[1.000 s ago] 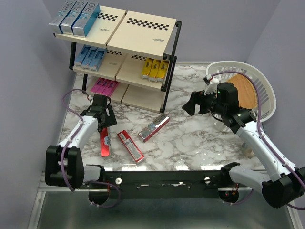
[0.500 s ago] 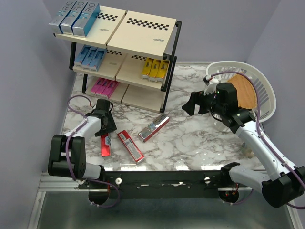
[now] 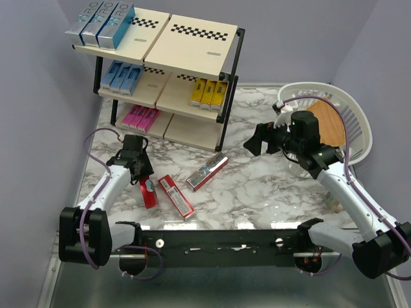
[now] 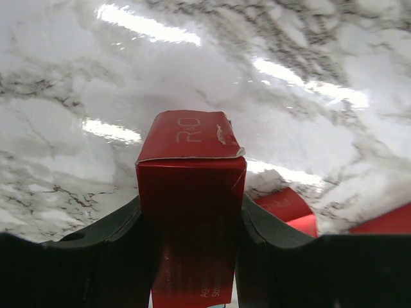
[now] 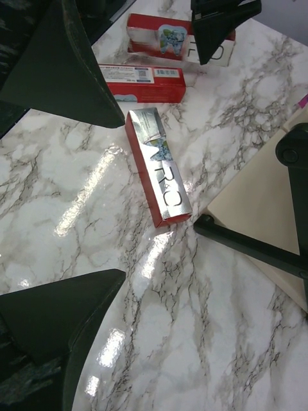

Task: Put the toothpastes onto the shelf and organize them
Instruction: Pick up the toothpaste from the center of the board.

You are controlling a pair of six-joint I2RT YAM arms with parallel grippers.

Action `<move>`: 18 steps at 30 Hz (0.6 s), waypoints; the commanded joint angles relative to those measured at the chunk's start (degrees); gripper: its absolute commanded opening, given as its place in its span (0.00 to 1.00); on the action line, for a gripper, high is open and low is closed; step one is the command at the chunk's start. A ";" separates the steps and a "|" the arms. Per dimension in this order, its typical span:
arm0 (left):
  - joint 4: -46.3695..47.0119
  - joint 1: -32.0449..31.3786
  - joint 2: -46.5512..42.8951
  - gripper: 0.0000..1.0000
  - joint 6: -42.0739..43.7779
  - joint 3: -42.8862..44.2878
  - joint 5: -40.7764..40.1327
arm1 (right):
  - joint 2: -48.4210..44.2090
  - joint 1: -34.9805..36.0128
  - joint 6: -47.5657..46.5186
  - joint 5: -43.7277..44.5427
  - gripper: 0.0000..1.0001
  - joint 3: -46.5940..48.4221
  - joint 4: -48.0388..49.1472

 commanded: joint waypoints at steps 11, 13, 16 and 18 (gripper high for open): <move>13.34 -7.04 -13.81 0.38 -1.61 8.63 25.67 | 1.35 -0.07 1.52 -19.52 1.00 -0.59 6.37; 16.16 -8.97 -14.34 0.38 -3.19 8.46 27.34 | 1.96 -0.07 2.14 -22.00 1.00 -0.68 7.08; 22.84 -12.93 -13.91 0.38 -5.39 7.58 29.89 | 3.28 -0.07 3.11 -27.01 1.00 -0.68 8.83; 28.81 -16.34 -12.60 0.39 -7.23 7.23 31.82 | 3.90 -0.16 4.33 -30.35 1.00 -0.85 10.33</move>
